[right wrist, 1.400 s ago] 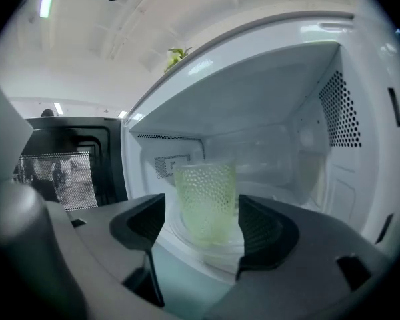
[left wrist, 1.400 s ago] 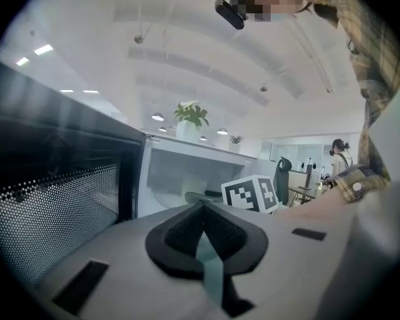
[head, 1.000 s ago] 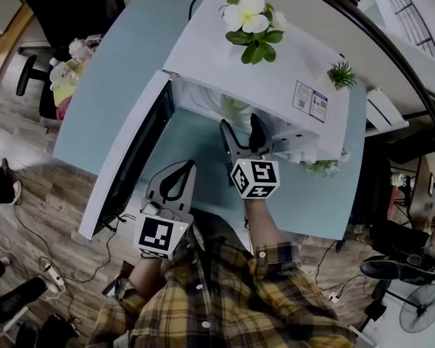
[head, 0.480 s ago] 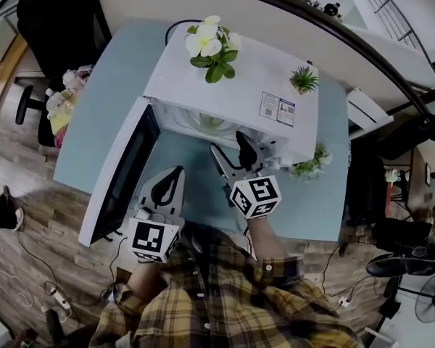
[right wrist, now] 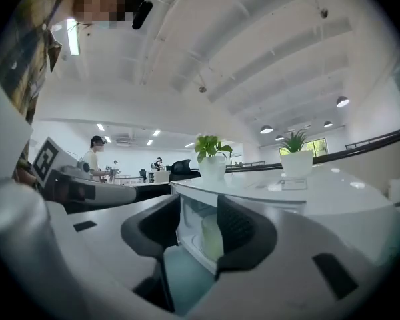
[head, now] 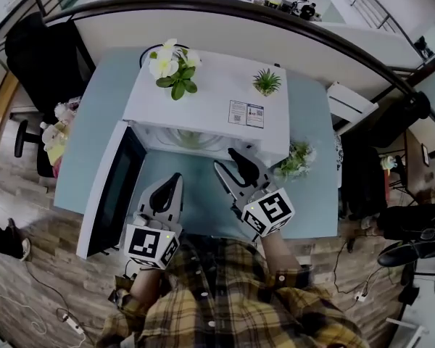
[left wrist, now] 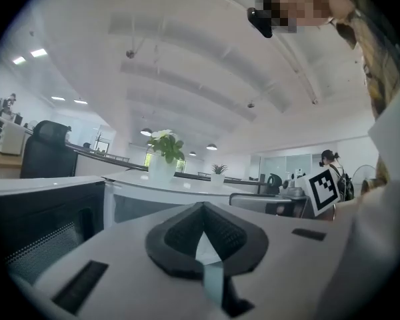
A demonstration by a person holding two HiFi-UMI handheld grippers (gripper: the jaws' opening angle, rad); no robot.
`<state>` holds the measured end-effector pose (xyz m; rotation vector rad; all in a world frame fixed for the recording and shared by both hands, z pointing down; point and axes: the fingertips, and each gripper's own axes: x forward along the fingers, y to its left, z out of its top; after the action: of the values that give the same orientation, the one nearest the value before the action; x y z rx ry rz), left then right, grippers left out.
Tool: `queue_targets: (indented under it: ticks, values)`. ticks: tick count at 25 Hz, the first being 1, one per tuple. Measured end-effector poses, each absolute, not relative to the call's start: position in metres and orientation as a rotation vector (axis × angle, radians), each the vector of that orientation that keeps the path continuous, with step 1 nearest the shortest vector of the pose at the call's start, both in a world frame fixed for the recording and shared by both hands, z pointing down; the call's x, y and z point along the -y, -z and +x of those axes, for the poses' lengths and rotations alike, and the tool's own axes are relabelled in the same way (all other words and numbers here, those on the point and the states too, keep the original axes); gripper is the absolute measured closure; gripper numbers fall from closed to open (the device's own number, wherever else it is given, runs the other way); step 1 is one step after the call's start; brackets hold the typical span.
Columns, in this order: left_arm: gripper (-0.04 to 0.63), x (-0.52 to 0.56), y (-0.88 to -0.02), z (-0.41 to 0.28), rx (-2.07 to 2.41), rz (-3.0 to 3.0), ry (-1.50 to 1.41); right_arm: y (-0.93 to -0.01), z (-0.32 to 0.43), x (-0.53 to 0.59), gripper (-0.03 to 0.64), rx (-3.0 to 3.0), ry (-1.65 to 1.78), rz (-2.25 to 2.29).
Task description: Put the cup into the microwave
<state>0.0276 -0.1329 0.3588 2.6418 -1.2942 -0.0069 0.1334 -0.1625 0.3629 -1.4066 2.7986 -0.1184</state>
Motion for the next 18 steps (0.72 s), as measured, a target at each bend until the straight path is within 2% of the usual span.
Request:
queue_targets:
  ticks: [12,18]
  values:
    - [0.604,0.106,-0.334,0.088,1.088,2.787,0.007,-0.338,0.199,0.113,0.487,-2.703,0.188,-1.481]
    - [0.604,0.092,-0.331,0.101,1.023,2.826,-0.007,-0.337,0.225,0.092,0.541,-2.636,0.220,-1.554]
